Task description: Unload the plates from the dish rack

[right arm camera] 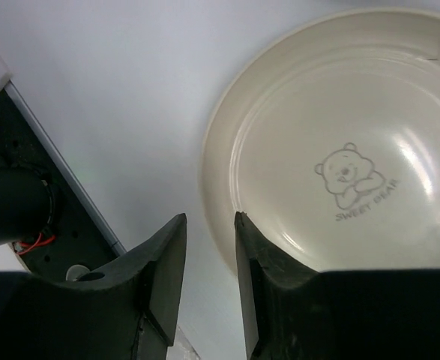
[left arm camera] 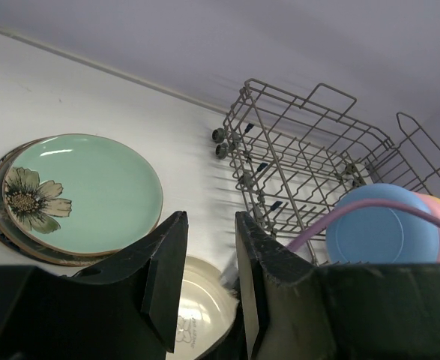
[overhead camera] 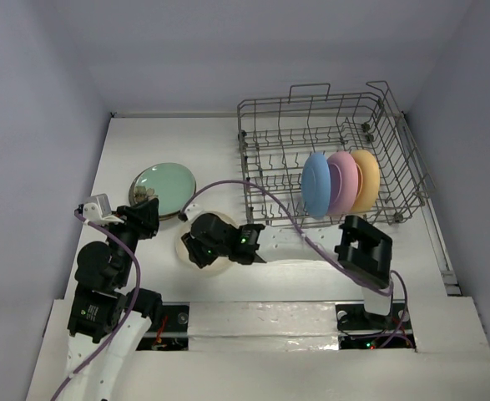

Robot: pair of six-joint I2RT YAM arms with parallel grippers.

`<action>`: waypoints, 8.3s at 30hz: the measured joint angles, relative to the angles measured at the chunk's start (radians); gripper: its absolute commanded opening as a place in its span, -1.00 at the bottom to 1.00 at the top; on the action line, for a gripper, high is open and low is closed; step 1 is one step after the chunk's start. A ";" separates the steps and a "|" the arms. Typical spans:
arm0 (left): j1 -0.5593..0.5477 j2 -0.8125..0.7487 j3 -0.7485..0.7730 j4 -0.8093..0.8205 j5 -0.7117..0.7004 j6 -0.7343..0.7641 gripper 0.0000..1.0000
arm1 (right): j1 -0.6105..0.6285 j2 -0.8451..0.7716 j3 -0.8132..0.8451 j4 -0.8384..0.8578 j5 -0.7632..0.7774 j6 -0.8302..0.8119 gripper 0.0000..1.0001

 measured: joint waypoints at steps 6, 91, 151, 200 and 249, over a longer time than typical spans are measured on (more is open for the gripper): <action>0.000 0.000 0.000 0.001 0.002 0.000 -0.44 | -0.016 -0.294 -0.116 -0.019 0.130 -0.009 -1.00; 0.000 0.000 0.000 -0.006 0.013 -0.005 -0.53 | -1.206 -0.745 -0.422 0.317 -0.782 0.299 -1.00; 0.027 -0.010 0.000 -0.008 -0.026 -0.010 -0.52 | 0.042 -0.012 0.152 -0.144 0.236 -0.238 0.24; 0.011 -0.016 0.000 -0.008 -0.023 -0.009 -0.52 | -1.235 -0.960 -0.695 0.231 -0.452 0.155 -0.90; 0.018 0.002 0.000 -0.008 -0.024 -0.001 0.09 | -0.228 -0.424 0.033 0.037 -0.323 -0.095 -1.00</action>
